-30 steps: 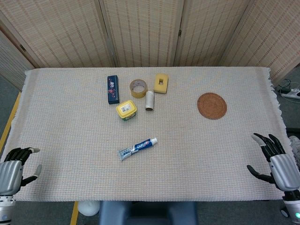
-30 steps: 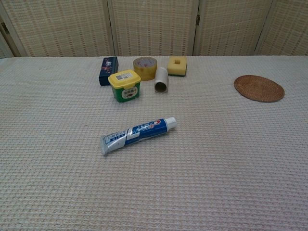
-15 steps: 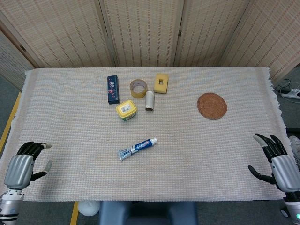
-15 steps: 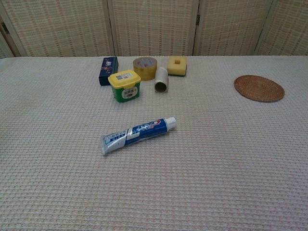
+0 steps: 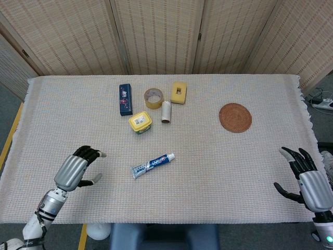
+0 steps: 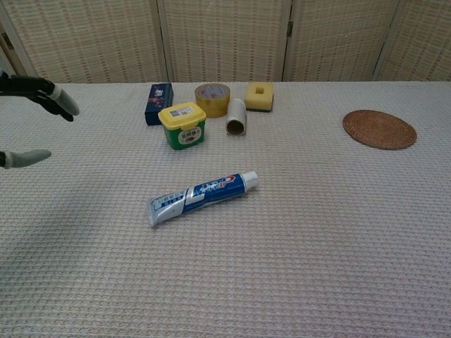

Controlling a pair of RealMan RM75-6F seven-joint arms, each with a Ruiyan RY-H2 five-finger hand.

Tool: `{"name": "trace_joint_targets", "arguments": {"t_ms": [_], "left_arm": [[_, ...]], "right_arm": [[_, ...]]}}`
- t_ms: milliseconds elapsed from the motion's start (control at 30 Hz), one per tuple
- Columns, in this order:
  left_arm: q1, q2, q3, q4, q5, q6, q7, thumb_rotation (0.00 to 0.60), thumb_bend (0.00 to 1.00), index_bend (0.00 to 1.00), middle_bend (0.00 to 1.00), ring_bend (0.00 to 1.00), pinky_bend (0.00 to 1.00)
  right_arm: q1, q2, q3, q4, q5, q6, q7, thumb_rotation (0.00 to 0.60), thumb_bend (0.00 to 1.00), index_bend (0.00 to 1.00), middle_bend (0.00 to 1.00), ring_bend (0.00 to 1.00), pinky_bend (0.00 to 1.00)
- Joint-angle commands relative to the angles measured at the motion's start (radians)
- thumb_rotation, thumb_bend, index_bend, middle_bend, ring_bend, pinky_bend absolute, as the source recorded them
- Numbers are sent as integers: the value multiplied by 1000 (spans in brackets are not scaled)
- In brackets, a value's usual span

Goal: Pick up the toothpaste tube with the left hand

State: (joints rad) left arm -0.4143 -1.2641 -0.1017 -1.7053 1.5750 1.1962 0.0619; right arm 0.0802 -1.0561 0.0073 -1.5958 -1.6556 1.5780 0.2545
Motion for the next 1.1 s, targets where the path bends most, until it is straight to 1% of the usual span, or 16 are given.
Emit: {"name": "trace_joint_targets", "arguments": {"t_ms": [33, 133, 233, 400, 567, 700, 833, 967, 1100], "left_arm": [[-79, -70, -22, -1, -33, -98, 89, 600, 318, 263, 296, 253, 185], [-123, -119, -40, 5, -77, -154, 136, 600, 307, 224, 263, 228, 175], [-167, -172, -54, 10, -135, -207, 209, 600, 301, 205, 241, 212, 155], [-213, -262, -72, 25, -196, -231, 279, 600, 299, 187, 237, 208, 142], [-273, -346, -89, 66, -269, -270, 369, 600, 299, 186, 235, 208, 139], [-314, -424, -100, 131, -323, -270, 448, 600, 299, 186, 234, 208, 139], [-333, -474, -98, 187, -373, -266, 493, 600, 299, 187, 234, 209, 142], [-350, -503, -101, 222, -444, -275, 537, 600, 300, 187, 233, 207, 146], [-362, -529, -90, 264, -473, -272, 557, 600, 300, 188, 233, 208, 149]], "right_arm": [[2, 1, 3, -6, 3, -5, -7, 600, 316, 59, 131, 123, 0], [5, 1, 6, -12, 5, -9, -16, 600, 316, 59, 131, 123, 0], [6, 1, 8, -16, 5, -11, -22, 600, 316, 59, 131, 123, 0], [8, 1, 10, -17, 15, -21, -26, 600, 315, 59, 131, 123, 0], [11, 0, 13, -14, 18, -29, -25, 599, 315, 59, 131, 122, 0], [10, 3, 15, -11, 18, -26, -19, 600, 315, 59, 131, 122, 0], [7, 3, 14, -6, 19, -23, -13, 600, 316, 59, 131, 122, 0], [7, 0, 13, 0, 17, -23, -6, 600, 315, 59, 131, 123, 0], [6, -2, 15, 2, 19, -21, -6, 600, 315, 59, 131, 123, 0]]}}
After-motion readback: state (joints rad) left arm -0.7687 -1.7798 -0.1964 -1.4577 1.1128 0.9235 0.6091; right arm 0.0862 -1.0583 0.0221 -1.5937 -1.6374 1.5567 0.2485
